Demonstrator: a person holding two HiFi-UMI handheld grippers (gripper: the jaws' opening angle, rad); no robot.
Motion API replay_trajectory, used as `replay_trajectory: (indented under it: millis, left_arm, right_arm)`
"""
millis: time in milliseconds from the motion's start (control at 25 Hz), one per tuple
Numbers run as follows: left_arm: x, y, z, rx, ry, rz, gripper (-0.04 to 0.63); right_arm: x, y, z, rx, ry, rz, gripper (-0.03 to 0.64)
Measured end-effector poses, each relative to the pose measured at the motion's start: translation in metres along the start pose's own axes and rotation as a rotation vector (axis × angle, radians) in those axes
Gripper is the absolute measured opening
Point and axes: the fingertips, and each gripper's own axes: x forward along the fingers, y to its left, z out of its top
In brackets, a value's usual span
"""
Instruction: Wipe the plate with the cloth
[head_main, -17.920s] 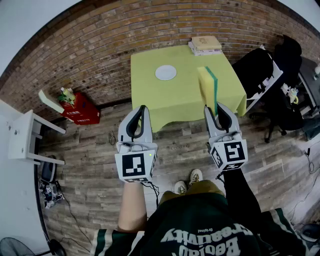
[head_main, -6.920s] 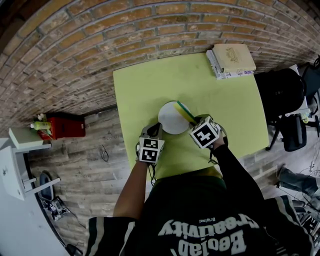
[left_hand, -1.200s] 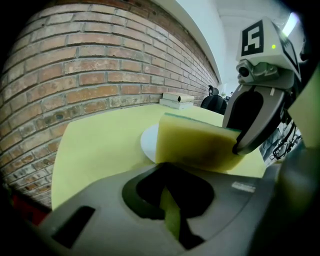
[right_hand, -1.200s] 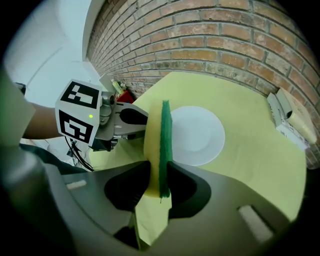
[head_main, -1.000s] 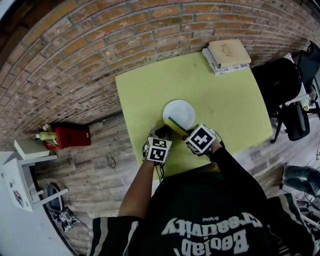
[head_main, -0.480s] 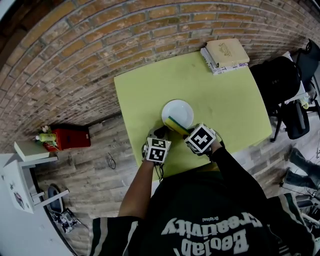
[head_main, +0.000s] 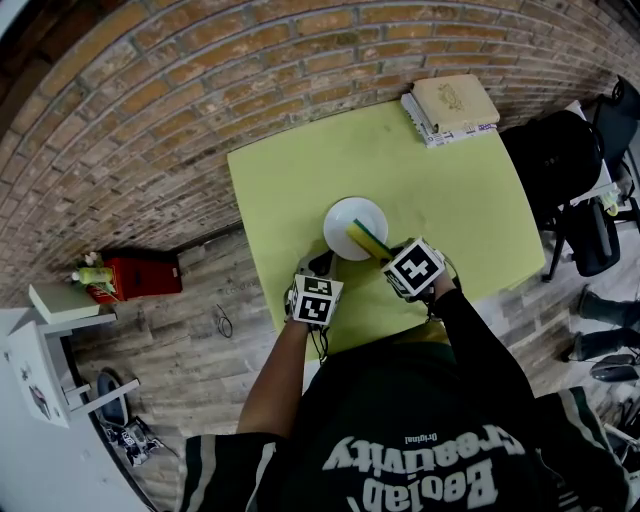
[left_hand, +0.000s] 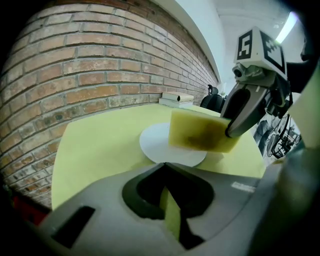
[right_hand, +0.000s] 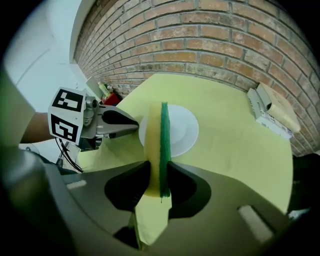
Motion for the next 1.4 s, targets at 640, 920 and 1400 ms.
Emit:
replay_trajectory:
  millis: [640,920,1400]
  left_arm:
    - [0.000,0.001,-0.001,-0.004,0.013,0.002,0.008]
    - [0.001,-0.001,-0.005,-0.007,0.028,-0.006,0.008]
    - [0.001,-0.002,-0.004,-0.007,0.035,-0.009,0.008]
  right_arm:
    - [-0.010,-0.034,-0.008,0.078,0.009,-0.079,0.120]
    - [-0.016,-0.045,-0.014,0.070,0.028,-0.122,0.120]
    - [-0.027,-0.055,-0.022,0.061,0.010,-0.173,0.121]
